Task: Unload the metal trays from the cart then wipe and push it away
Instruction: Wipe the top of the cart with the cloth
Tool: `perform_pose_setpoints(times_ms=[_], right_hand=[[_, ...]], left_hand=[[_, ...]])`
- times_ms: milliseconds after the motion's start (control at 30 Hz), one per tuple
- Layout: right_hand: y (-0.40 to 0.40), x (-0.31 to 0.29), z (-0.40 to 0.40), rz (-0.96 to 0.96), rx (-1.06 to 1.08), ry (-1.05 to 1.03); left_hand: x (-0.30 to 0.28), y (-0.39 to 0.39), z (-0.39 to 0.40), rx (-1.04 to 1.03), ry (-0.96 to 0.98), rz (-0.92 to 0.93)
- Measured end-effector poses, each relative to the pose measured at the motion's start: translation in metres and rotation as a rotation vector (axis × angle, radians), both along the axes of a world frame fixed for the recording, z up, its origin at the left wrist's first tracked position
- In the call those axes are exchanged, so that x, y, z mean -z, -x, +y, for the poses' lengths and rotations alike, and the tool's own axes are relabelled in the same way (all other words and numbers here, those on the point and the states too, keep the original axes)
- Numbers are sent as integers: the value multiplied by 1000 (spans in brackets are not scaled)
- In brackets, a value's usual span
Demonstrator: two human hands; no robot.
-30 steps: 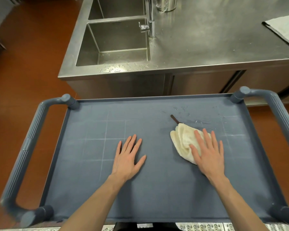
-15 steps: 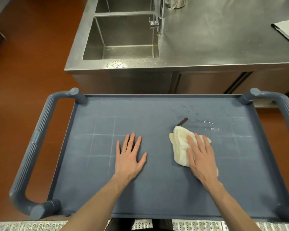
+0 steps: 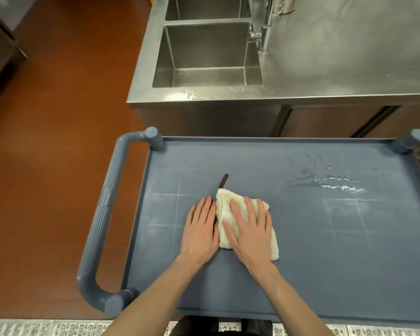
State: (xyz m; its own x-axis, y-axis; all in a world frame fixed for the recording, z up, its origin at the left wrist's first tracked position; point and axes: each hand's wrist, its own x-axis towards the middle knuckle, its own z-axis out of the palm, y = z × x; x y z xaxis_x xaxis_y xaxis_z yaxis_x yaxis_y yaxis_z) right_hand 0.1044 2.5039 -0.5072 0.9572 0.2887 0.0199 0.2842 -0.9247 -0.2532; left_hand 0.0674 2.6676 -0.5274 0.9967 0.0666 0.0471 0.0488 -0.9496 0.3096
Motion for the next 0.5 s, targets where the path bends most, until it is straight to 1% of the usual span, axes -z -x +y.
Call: perform_pose_setpoints(times_ms=[100, 300, 400, 500], right_hand=[[4, 2, 18, -9, 17, 22], [-6, 5, 10, -56, 165, -48], [-13, 8, -11, -73, 287, -68], [-20, 9, -54, -96, 423, -62]], left_hand=[[-5, 12, 28, -14, -41, 14], [-5, 31, 74, -6, -50, 49], [-6, 35, 88, -6, -34, 40], [-7, 39, 98, -2, -21, 30]])
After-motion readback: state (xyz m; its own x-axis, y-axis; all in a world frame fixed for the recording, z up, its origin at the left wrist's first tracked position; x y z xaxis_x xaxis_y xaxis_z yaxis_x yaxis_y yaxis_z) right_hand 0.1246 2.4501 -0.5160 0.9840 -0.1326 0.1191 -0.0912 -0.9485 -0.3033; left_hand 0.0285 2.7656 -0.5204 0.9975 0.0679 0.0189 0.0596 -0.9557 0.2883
